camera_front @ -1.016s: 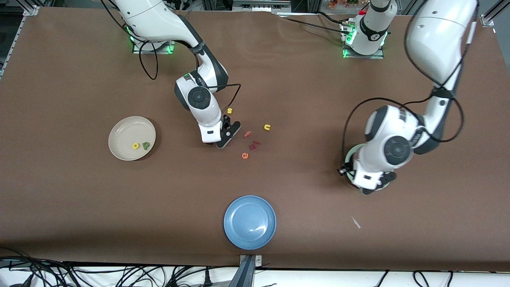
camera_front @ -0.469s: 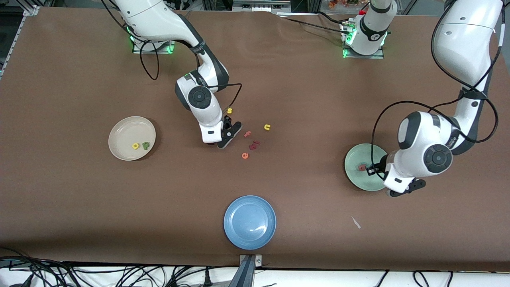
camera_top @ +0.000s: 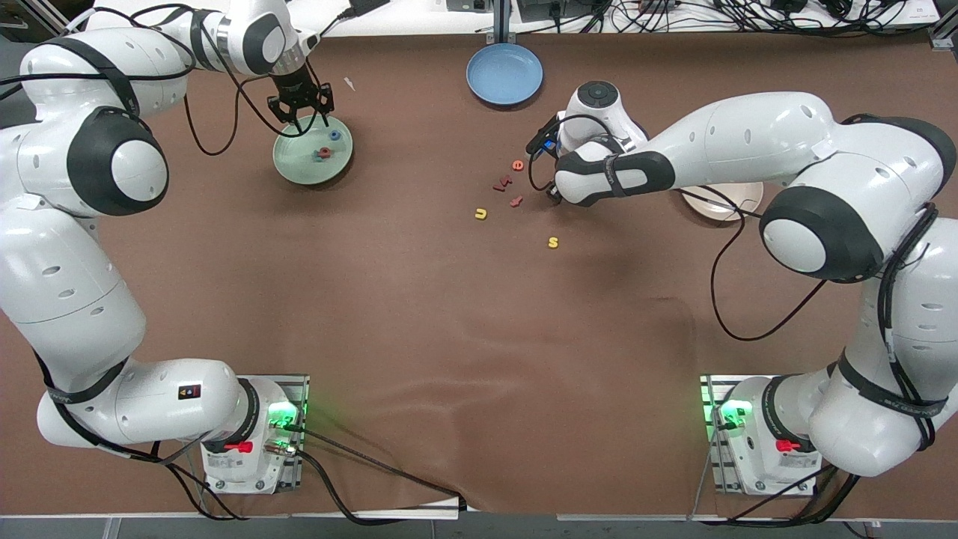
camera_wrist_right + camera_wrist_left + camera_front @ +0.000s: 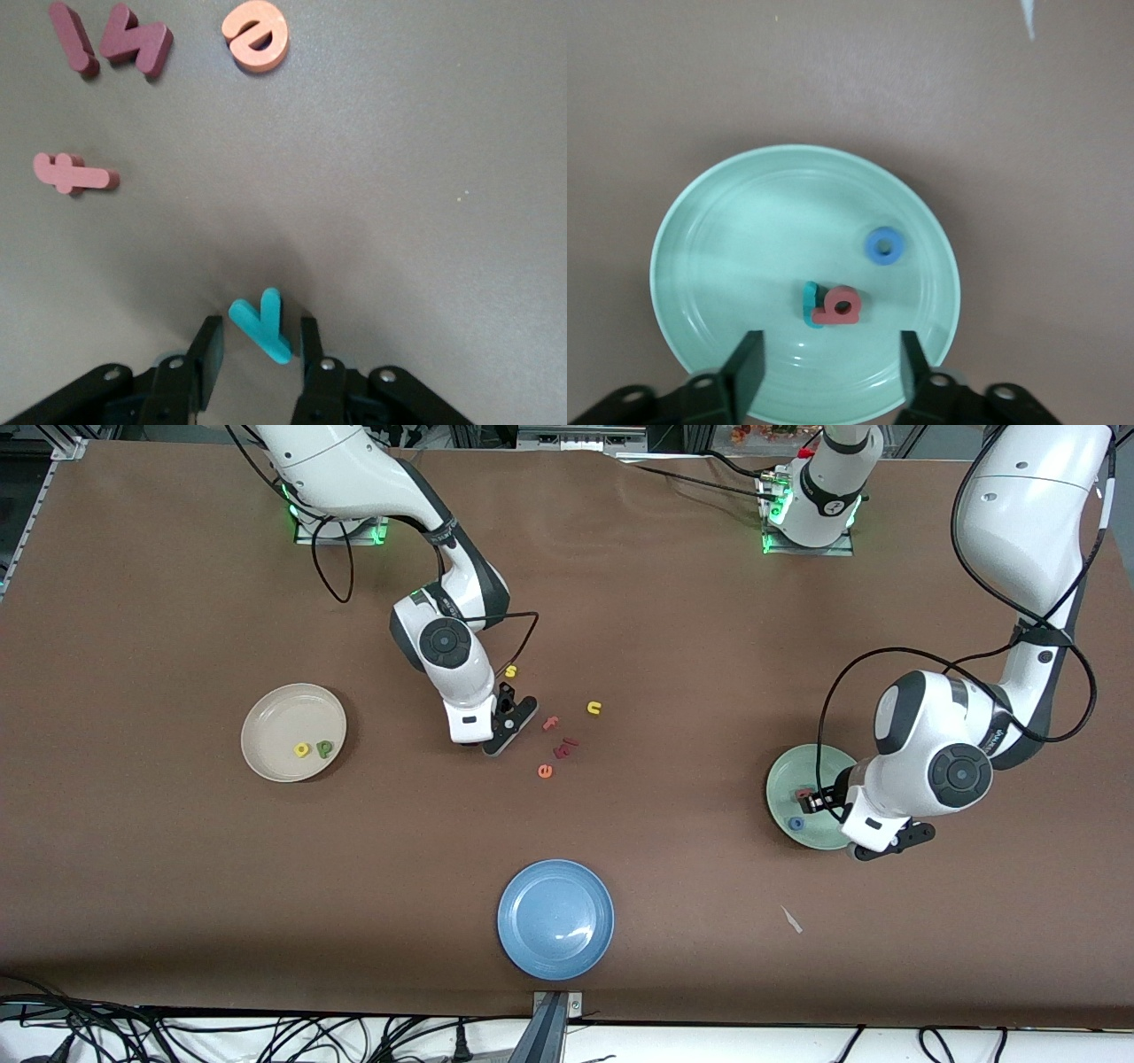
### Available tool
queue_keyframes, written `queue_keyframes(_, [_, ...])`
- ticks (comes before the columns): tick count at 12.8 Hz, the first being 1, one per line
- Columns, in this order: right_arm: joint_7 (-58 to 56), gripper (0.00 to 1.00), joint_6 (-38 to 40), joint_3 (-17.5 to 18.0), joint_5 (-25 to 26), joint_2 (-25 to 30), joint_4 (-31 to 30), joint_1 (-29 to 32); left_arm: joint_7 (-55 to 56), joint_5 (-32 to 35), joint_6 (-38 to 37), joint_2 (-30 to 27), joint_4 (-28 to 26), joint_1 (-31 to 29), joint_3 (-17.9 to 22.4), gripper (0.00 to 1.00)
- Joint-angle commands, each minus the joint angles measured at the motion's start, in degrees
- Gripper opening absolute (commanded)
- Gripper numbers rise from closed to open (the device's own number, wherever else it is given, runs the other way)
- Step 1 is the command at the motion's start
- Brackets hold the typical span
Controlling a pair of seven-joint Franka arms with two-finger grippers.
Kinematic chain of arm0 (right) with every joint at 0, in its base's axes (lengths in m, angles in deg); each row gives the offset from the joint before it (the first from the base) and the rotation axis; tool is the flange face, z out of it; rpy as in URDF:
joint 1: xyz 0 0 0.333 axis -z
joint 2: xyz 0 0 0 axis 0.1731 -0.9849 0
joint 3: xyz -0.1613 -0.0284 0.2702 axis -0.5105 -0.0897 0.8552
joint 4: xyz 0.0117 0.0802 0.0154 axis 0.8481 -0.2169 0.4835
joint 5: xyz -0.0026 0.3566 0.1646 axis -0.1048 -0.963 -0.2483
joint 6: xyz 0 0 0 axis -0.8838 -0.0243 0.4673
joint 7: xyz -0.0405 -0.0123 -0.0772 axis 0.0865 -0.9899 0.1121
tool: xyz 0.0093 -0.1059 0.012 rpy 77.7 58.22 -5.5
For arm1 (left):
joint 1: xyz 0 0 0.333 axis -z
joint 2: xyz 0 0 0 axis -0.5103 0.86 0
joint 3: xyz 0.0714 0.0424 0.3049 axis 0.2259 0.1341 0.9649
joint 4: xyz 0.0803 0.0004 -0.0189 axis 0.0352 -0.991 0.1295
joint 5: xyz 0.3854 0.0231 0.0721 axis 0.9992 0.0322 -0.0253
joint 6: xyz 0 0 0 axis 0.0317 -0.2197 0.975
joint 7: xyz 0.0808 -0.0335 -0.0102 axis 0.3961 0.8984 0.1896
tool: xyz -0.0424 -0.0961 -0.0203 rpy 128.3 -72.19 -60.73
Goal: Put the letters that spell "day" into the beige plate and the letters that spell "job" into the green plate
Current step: 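Place the blue o on the green plate while the right gripper lifts the y, then place the cyan y on the white plate while the left gripper returns to rest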
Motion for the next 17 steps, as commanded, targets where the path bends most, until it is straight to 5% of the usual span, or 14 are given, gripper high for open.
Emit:
queue_keyframes(1, [0.74, 0.35, -0.47, 0.2, -0.31, -1.05, 1.01, -0.16, 0.05, 2.0, -0.61, -1.39, 2.91, 0.37, -0.59, 1.0])
queue_keyframes(6, [2.15, 0.01, -0.47, 0.2, -0.32, -1.05, 1.01, -0.16, -3.28, 2.17, -0.61, -4.55, 4.95, -0.59, -0.15, 1.0])
queue_keyframes(11, [2.93, 0.0, 11.1, -1.37, -5.83, 1.66, 7.06, 0.72, -13.38, 1.91, -8.32, -15.16, 4.95, -0.07, -0.59, 1.0])
queue_keyframes(17, [2.67, 0.0, 21.94, -14.28, -7.08, 9.48, 2.79, 0.72, -22.0, 0.42, -29.68, -21.6, 13.64, -0.51, -4.1, 1.0])
